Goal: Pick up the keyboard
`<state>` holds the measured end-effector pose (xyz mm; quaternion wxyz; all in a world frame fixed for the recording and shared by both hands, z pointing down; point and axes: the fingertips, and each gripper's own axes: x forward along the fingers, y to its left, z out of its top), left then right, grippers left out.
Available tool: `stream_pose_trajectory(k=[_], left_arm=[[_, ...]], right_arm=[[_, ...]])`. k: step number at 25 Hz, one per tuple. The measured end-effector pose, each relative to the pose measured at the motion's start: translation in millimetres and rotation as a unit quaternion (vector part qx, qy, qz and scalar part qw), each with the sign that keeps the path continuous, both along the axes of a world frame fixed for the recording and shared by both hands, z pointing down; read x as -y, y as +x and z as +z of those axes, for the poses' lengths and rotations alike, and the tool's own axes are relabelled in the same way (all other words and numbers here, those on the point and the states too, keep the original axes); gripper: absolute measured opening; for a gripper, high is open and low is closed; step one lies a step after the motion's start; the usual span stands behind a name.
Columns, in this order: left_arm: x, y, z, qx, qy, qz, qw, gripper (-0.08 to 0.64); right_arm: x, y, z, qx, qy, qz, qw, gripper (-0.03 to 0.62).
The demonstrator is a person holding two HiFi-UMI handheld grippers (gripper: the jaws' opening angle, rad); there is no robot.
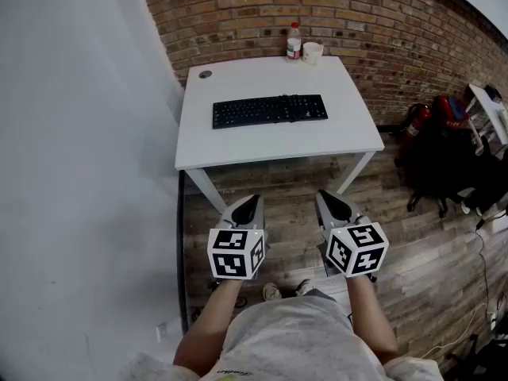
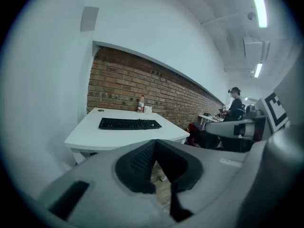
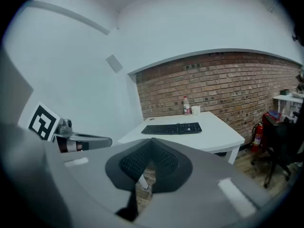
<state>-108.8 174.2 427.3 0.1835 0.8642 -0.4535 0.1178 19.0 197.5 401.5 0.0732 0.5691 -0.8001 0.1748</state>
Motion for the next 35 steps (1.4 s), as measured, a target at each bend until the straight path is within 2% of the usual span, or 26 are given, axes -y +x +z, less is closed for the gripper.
stream_pose_trajectory(k=[11, 17, 35], left_arm=[[18, 4, 2, -0.005, 0.002, 0.007, 1.0, -0.006], [42, 7, 9, 0.001, 0.002, 0.006, 1.0, -0.006], [164, 50, 27, 0.022, -0.017, -0.04, 0.9988, -0.006]], right_arm=[[17, 12, 5, 0.019, 0.0, 0.021, 1.0, 0.009], [41, 15, 15, 0.03, -0.004, 0.015, 0.999, 0.009], [178, 69, 36, 0.052, -0.02, -0.019, 0.998, 0.009]])
